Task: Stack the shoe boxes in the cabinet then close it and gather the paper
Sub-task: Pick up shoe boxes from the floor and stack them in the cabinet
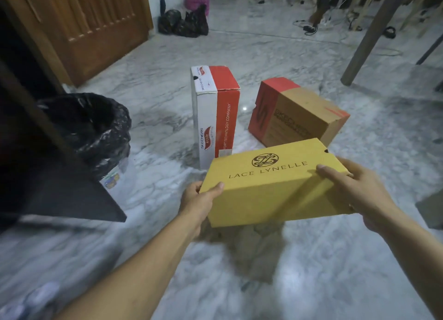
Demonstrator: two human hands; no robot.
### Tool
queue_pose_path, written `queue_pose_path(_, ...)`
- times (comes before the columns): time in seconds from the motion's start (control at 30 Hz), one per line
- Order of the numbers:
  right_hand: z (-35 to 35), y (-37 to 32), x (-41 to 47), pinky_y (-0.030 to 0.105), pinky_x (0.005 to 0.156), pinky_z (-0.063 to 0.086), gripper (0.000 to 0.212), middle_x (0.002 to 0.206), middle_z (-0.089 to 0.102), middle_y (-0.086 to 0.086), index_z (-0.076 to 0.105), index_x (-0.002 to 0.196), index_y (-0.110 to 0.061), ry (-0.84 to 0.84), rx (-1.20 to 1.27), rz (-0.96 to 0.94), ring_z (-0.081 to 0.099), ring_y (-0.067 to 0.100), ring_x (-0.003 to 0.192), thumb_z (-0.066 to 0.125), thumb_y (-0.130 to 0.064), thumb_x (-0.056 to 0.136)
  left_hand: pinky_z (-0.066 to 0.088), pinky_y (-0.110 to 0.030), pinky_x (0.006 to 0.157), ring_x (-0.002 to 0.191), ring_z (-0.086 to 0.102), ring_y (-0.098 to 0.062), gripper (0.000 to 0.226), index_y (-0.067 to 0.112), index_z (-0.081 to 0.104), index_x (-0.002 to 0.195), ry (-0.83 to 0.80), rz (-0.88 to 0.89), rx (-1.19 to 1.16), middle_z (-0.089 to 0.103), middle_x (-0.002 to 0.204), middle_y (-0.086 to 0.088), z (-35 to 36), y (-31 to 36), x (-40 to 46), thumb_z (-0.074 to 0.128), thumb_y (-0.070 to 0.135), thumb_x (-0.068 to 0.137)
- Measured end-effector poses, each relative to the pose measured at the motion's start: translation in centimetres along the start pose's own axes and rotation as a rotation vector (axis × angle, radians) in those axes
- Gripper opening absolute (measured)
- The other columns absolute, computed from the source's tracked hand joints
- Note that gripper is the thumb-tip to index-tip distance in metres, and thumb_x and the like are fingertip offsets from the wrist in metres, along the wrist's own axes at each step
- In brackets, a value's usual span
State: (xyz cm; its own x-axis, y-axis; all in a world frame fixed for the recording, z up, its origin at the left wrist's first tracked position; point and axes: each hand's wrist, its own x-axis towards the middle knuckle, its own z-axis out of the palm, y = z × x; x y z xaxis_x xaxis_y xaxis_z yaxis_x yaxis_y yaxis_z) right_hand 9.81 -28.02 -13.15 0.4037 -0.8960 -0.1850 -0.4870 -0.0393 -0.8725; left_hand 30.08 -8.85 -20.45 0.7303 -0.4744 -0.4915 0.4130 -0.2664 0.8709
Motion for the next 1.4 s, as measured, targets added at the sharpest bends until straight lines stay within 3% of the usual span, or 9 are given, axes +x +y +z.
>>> queue_pose_path(0.13, -0.9, -2.7, -4.6, 0.060, 0.077, 0.055, 0.030, 0.106, 0.067, -0.004, 0.064, 0.113, -0.044, -0.121, -0.014, 0.012, 0.064, 0.025, 0.096, 0.068, -0.044, 0.083, 0.056, -0.048, 0.085, 0.084, 0.068, -0.018, 0.018, 0.028, 0.060, 0.086, 0.001, 0.048, 0.020, 0.070, 0.093, 0.006, -3.9, 2.5, -6.1, 0.077, 0.027, 0.080)
queue_pose_path(0.27, -2.2, -6.1, -9.7, 0.061, 0.075, 0.057, 0.033, 0.099, 0.067, -0.001, 0.062, 0.112, -0.032, -0.232, -0.044, -0.031, 0.066, 0.021, 0.085, 0.074, -0.037, 0.082, 0.054, -0.037, 0.072, 0.071, 0.062, -0.008, 0.022, 0.027, 0.056, 0.077, 0.023, 0.131, 0.073, 0.064, 0.082, 0.011, -7.7, 5.0, -12.2, 0.077, 0.021, 0.081)
queue_pose_path(0.43, -3.2, -10.0, -15.8, 0.060, 0.067, 0.058, 0.046, 0.092, 0.075, 0.007, 0.070, 0.105, -0.020, -0.350, -0.122, -0.106, 0.072, 0.031, 0.080, 0.084, -0.041, 0.067, 0.052, -0.033, 0.066, 0.073, 0.063, -0.011, 0.037, 0.014, 0.063, 0.107, 0.081, 0.113, 0.133, 0.070, 0.097, -0.002, -12.4, 6.8, -19.4, 0.081, 0.021, 0.076)
queue_pose_path(0.57, -3.4, -13.1, -20.5, 0.058, 0.066, 0.059, 0.038, 0.087, 0.077, 0.009, 0.076, 0.097, -0.017, -0.442, -0.161, -0.156, 0.071, 0.028, 0.069, 0.084, -0.041, 0.068, 0.050, -0.023, 0.050, 0.059, 0.062, -0.012, 0.031, 0.008, 0.067, 0.101, 0.135, 0.130, 0.192, 0.068, 0.079, -0.004, -16.1, 8.3, -25.2, 0.079, 0.022, 0.077)
queue_pose_path(0.8, -2.4, -19.6, -27.9, 0.055, 0.071, 0.060, 0.035, 0.080, 0.076, 0.008, 0.076, 0.097, -0.013, -0.626, -0.196, -0.329, 0.071, 0.024, 0.067, 0.081, -0.038, 0.072, 0.047, -0.032, 0.067, 0.080, 0.065, -0.018, 0.031, 0.010, 0.069, 0.091, 0.276, 0.209, 0.224, 0.074, 0.094, -0.008, -24.1, 11.8, -35.1, 0.083, 0.031, 0.072)
queue_pose_path(0.93, 0.9, -24.0, -31.2, 0.054, 0.069, 0.060, 0.034, 0.074, 0.075, 0.008, 0.073, 0.097, -0.013, -0.693, -0.149, -0.447, 0.071, 0.025, 0.069, 0.082, -0.033, 0.072, 0.049, -0.045, 0.084, 0.108, 0.061, -0.029, 0.078, 0.015, 0.066, 0.112, 0.433, 0.250, 0.256, 0.068, 0.112, -0.005, -29.0, 14.1, -40.1, 0.083, 0.053, 0.045)
queue_pose_path(1.07, 4.9, -28.2, -34.3, 0.046, 0.067, 0.062, 0.064, 0.094, 0.073, 0.008, 0.064, 0.114, -0.014, -0.751, -0.125, -0.517, 0.071, 0.030, 0.083, 0.082, -0.045, 0.060, 0.050, -0.048, 0.092, 0.097, 0.067, -0.025, 0.065, 0.017, 0.070, 0.098, 0.594, 0.296, 0.230, 0.073, 0.100, -0.004, -33.2, 15.6, -44.6, 0.086, 0.050, 0.043)
queue_pose_path(1.3, 9.6, -35.5, -40.0, 0.049, 0.068, 0.061, 0.069, 0.102, 0.064, 0.007, 0.058, 0.130, -0.015, -0.833, 0.070, -0.674, 0.064, 0.026, 0.090, 0.082, -0.034, 0.068, 0.039, -0.010, 0.036, 0.051, 0.065, -0.002, 0.033, 0.012, 0.065, 0.100, 0.848, 0.489, 0.104, 0.072, 0.088, -0.002, -37.7, 18.0, -52.8, 0.083, 0.016, 0.072)
queue_pose_path(1.4, 10.4, -38.5, -42.7, 0.050, 0.068, 0.059, 0.059, 0.097, 0.063, 0.005, 0.057, 0.130, -0.016, -0.890, 0.176, -0.753, 0.063, 0.022, 0.085, 0.079, -0.024, 0.076, 0.040, -0.010, 0.036, 0.069, 0.062, -0.007, 0.041, 0.016, 0.059, 0.106, 0.954, 0.586, 0.039, 0.068, 0.098, 0.000, -39.1, 19.7, -56.0, 0.083, 0.015, 0.072)
